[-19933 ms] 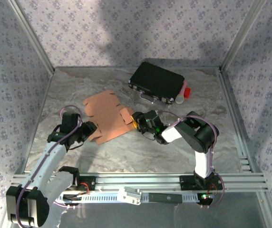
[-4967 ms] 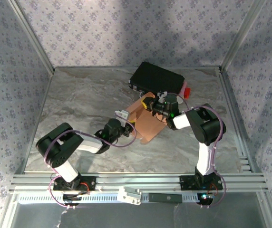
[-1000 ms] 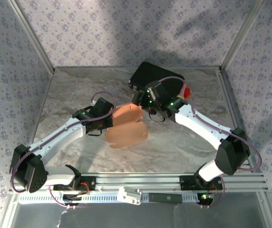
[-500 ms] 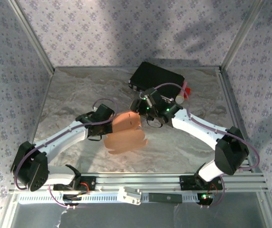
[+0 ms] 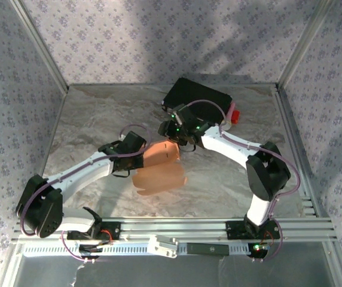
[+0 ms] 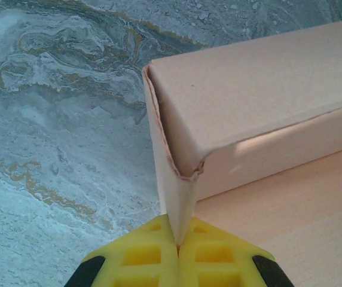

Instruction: Fold the paper box

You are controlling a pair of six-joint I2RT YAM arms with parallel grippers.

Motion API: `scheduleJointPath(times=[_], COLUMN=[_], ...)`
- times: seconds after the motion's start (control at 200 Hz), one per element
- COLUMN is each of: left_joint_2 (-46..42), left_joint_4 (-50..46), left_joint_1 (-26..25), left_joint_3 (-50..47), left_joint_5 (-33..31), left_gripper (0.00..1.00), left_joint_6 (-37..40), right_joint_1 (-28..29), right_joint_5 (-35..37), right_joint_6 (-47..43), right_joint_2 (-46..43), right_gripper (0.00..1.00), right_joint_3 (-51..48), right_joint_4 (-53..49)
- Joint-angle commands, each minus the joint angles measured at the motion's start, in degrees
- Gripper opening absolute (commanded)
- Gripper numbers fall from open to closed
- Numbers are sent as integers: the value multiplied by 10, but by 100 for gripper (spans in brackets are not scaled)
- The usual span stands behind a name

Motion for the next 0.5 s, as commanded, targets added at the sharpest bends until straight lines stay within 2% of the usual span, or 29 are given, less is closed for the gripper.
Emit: scheduleJointPath(times=[0.0, 0.495], left_joint_2=[-1, 10], left_joint_4=[-6, -4], left_joint_1=[-7, -25], left_joint_3=[12, 26], left_joint_5=[-9, -28], left_gripper=[0, 0], left_joint_6=[11, 8], right_joint_1=[0, 1], right_joint_5=[-1, 2], right_joint_6=[-22, -29], right_joint_2=[18, 19], right_gripper=[61, 60], right_joint_3=[32, -4], right_joint_4=[-32, -35])
